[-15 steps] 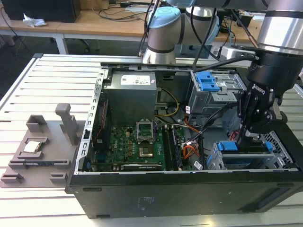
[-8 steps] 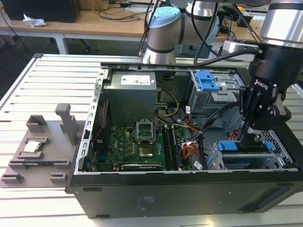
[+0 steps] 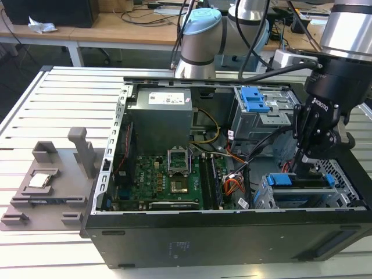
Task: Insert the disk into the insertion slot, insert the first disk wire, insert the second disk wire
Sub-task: 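Insert the second disk wire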
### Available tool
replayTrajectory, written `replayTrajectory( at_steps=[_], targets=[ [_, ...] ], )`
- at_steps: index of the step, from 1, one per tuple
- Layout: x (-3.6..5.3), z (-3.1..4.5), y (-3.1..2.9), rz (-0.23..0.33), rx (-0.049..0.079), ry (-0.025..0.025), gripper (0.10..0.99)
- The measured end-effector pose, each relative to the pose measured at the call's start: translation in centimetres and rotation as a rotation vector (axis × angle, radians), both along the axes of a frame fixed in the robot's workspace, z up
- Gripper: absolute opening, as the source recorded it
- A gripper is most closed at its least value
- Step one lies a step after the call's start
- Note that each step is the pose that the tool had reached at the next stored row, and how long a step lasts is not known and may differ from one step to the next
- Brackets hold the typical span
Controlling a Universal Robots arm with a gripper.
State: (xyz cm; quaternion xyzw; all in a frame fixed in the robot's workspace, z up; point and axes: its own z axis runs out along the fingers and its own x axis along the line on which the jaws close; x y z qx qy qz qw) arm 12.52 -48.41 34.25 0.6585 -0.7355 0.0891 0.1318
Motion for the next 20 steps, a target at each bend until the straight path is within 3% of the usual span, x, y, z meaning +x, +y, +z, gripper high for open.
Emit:
replayTrajectory(
  at_steps=[3,9,20],
  targets=[
    [0.0,0.0,-0.28,0.0,0.005,0.0,0.145],
    [0.0,-0.09,-1.51,0.0,0.007,0.0,0.145],
    [0.32,-0.36,-1.26,0.005,0.007,0.0001,0.145]
  ],
)
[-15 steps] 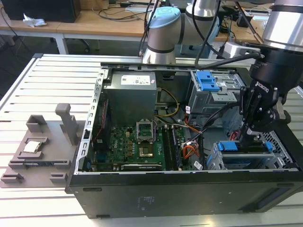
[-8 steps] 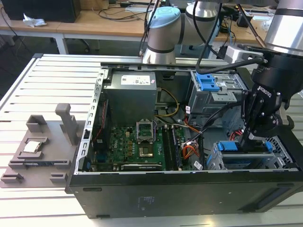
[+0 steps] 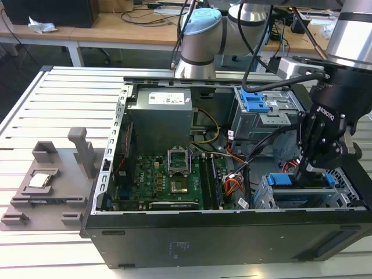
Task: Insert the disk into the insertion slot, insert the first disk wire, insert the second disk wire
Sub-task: 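Insert the second disk wire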
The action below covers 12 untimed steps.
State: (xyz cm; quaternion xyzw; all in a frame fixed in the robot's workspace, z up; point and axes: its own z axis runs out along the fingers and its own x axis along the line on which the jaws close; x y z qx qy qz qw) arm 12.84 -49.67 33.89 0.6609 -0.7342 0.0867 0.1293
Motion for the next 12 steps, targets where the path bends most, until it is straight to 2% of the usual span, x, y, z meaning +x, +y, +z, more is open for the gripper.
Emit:
replayTrajectory(
  at_steps=[1,2,3,4,5,8,9,10,12],
  targets=[
    [0.01,0.0,0.09,0.0,0.002,0.0,0.145],
    [0.01,0.01,0.18,0.001,0.016,-0.0001,0.145],
    [0.01,0.0,0.19,0.001,0.046,-0.0001,0.145],
    [0.01,0.0,0.19,0.001,0.091,-0.0001,0.145],
    [0.01,0.0,0.14,0.001,0.118,0.0,0.145],
    [0.01,0.0,-0.19,0.001,0.173,0.0,0.145],
    [0.01,0.0,-0.44,0.001,0.2,-0.0001,0.145],
    [0.01,0.0,-0.63,0.001,0.216,-0.0001,0.145],
    [0.01,0.0,-1.37,0.001,0.27,-0.0001,0.145]
  ],
)
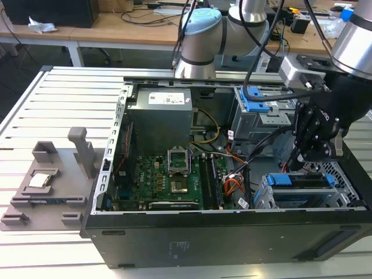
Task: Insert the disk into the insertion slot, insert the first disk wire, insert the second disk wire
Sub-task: 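Insert the second disk wire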
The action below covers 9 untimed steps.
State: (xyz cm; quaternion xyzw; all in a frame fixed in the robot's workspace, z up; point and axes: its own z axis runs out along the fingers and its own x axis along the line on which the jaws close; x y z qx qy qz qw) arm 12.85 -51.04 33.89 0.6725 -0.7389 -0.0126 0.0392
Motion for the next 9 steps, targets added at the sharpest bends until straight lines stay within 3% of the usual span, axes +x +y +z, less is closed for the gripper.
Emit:
replayTrajectory(
  at_steps=[2,3,7,9],
  targets=[
    [0.0,0.03,-0.8,0.0,0.038,0.0,0.145],
    [0.0,0.15,-0.87,0.0,0.044,0.0,0.145],
    [0.0,0.59,-0.99,0.0,0.049,0.0,0.145],
    [0.0,0.6,-1.49,0.0,0.049,0.0,0.145]
  ],
)
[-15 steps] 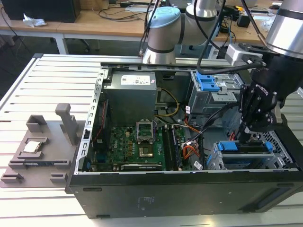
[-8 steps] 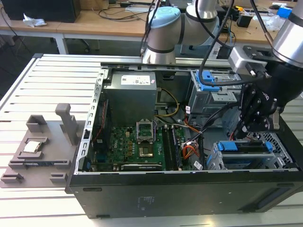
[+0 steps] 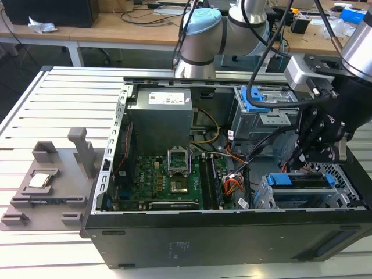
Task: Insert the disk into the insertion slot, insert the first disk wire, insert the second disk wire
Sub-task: 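Insert the second disk wire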
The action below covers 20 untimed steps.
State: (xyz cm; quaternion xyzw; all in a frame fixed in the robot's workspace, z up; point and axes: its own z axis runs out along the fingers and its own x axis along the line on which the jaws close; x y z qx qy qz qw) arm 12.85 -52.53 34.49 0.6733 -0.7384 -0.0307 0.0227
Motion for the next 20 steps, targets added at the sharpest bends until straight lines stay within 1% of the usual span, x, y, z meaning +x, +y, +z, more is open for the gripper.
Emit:
replayTrajectory(
  at_steps=[1,2,3,9,14,20],
  targets=[
    [0.0,-0.01,-0.36,0.0,0.0,0.0,0.145],
    [0.0,0.0,-0.6,0.0,0.0,0.0,0.145],
    [0.0,0.0,-0.67,0.0,0.0,0.0,0.145],
    [0.08,0.0,-0.73,0.002,0.003,0.0003,0.145],
    [0.65,0.0,-0.74,0.01,0.003,0.0033,0.145],
    [0.69,-0.04,-1.15,0.018,0.004,0.0035,0.145]
  ],
)
